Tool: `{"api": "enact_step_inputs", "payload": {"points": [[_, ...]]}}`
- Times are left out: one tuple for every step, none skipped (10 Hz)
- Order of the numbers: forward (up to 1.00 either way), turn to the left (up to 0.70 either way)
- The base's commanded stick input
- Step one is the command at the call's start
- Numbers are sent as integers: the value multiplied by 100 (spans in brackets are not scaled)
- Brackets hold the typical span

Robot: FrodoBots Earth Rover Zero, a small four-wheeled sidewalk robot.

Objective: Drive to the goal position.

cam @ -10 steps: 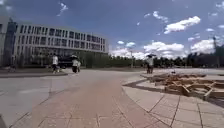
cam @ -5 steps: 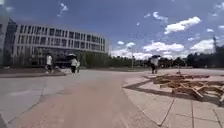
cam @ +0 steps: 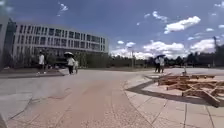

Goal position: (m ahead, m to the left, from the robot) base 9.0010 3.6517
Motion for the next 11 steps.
{"api": "enact_step_inputs", "payload": {"points": [[70,0],[70,2],[70,1],[70,9],[70,2],[70,1],[70,0],[70,13],[70,7],[70,0],[70,19]]}}
